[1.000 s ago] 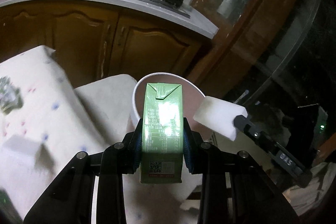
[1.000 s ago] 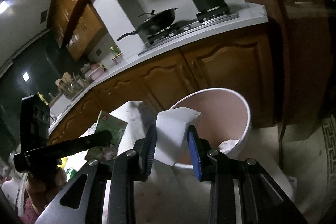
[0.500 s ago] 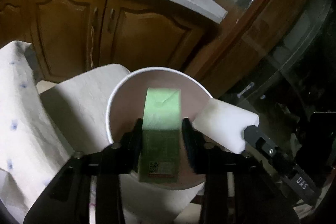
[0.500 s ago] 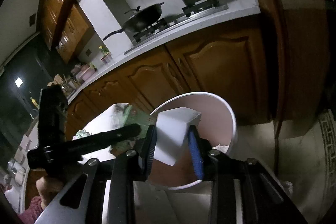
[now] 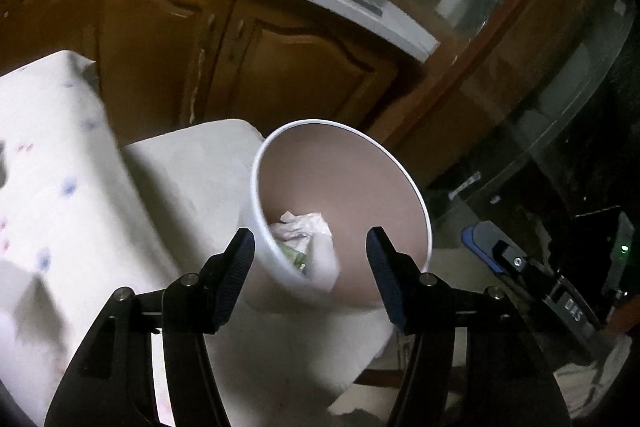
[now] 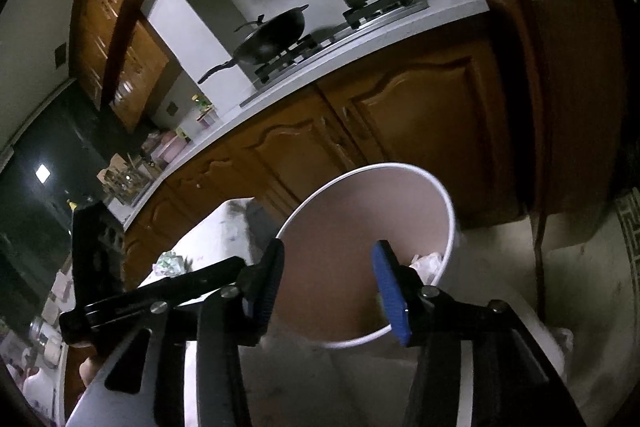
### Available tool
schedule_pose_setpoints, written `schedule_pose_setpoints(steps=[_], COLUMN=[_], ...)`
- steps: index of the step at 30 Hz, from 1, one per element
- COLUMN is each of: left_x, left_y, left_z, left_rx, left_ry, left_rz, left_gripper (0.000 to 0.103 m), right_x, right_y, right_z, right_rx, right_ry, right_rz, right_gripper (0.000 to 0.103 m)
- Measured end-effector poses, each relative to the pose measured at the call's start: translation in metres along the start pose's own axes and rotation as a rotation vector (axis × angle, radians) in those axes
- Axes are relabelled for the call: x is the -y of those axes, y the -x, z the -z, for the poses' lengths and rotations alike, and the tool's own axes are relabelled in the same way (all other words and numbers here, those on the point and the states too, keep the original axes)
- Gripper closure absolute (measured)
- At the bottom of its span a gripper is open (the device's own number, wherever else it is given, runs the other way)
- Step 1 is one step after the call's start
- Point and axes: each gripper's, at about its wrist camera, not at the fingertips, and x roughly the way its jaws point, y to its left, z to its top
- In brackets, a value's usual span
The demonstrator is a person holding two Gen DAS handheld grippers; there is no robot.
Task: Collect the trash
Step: 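Move both open tools back over the table of trash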
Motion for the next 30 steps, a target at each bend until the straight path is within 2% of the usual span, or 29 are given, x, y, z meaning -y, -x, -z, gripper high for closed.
schedule_pose_setpoints(steps=[4,9,15,30], left_x=[-0.018,-0.051,-0.077,-0.122], left_y=[0.036,0.082,0.127,0.207], left_z=[0.018,0.044,0.071,0.148], left_rx=[0.049,0.103,0.163,0.233], left_ry=[0.029,0.1,0.153,0.209], left_rz=[-0.053,-0.098,-0.157,-0.319], left_gripper=[0.043,0.04,0.04,0.038], right_x=[-0.012,-0.034,-0.067,-0.148], right_y=[0.006,0.017,0.018,-0.001], right_z=[0.011,0.024,0.04,0.101], right_rx=[0.01,0.04,0.012,-0.108], right_ry=[-0.006,0.009,0.049,0.187], right_rz=[-0.02,-0.062,-0.114,-0.232], right_gripper=[0.031,0.016,0.015,0.014])
